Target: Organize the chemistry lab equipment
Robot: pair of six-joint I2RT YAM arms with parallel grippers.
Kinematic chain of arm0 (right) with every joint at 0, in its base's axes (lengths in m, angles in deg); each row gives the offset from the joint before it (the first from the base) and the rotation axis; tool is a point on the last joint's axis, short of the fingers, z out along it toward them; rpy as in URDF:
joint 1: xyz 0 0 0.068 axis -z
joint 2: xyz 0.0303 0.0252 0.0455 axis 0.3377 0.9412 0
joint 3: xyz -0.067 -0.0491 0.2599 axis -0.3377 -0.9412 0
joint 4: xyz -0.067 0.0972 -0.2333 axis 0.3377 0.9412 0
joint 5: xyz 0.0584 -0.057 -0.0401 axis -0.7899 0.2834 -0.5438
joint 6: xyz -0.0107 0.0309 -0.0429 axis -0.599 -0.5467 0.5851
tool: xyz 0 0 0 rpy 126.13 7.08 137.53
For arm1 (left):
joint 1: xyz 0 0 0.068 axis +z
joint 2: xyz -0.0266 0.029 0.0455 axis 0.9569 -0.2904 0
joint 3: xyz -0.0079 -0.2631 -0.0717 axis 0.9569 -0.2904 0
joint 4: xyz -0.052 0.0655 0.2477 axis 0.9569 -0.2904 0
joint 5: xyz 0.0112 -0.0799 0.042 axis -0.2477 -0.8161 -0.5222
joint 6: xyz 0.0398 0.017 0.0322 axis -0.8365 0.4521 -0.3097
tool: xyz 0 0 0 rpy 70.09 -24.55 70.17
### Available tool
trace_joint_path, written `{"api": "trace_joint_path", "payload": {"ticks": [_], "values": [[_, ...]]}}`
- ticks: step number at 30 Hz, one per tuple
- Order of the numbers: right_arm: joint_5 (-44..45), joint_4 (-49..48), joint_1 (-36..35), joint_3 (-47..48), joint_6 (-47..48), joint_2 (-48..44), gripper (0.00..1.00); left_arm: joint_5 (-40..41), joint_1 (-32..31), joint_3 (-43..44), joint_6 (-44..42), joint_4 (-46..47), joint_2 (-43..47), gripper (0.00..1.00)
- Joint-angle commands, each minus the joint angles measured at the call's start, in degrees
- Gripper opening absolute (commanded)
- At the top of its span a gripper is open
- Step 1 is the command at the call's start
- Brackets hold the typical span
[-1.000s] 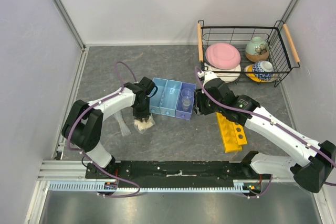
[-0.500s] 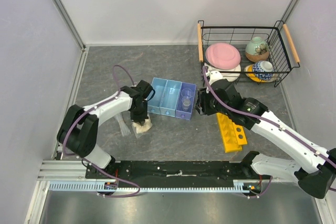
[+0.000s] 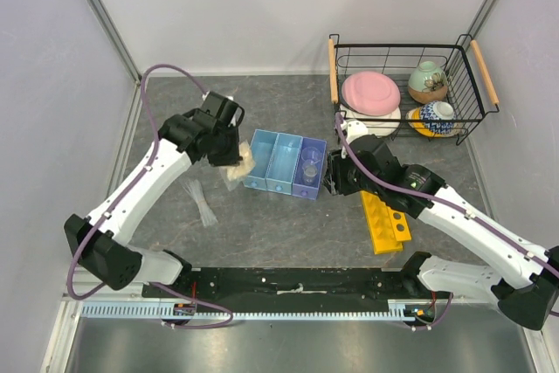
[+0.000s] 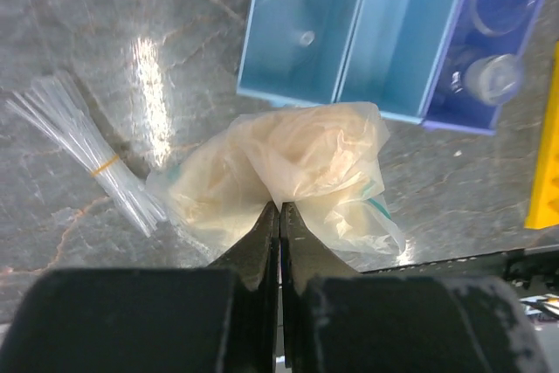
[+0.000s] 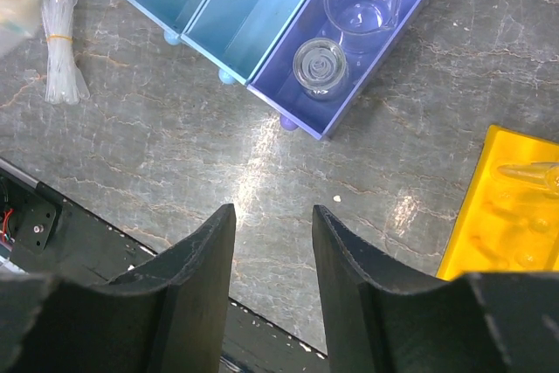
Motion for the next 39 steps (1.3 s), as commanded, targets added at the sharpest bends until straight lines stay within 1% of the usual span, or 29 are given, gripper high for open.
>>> {"api": "trace_joint_path", "payload": {"ticks": [1,5,6,12,15,22,31,34,39], "values": [[1.2,-0.6,-0.5,3.2,-0.4,0.4,0.48,1.6,0.1,10.1,-2.8,-3.2,-5.1,0.02],[1.9,-0.6,-0.5,3.5,-0.3,1.1,0.48,2.3,0.3,18.2,-5.0,-3.2,-13.5,0.02],[2.1,-0.6,-0.5,3.7,-0.3,1.1,0.48,2.6,0.3,21.0,-5.1,-3.2,-16.9,0.02],[3.1,0.0,-0.5,3.6,-0.1,1.1,0.48,1.6,1.5,27.7,-7.0,-0.9,-26.6,0.02],[3.3,0.1,-0.6,3.3,-0.2,1.3,0.48,0.8,2.6,29.1,-7.5,0.6,-29.2,0.02],[4.4,-0.3,-0.6,3.3,0.4,2.5,0.47,-1.3,4.2,30.0,-8.7,4.2,-35.5,0.02],[4.2,-2.1,-0.5,3.4,1.3,5.6,0.48,-3.2,4.5,30.8,-9.4,6.6,-40.5,0.02],[4.0,-2.5,-0.5,3.4,1.5,6.6,0.48,-3.9,4.5,30.3,-9.2,7.0,-41.5,0.02],[3.7,-3.0,-0.5,2.9,1.7,7.6,0.48,-4.6,4.5,26.4,-8.7,9.6,-42.1,0.02]]}}
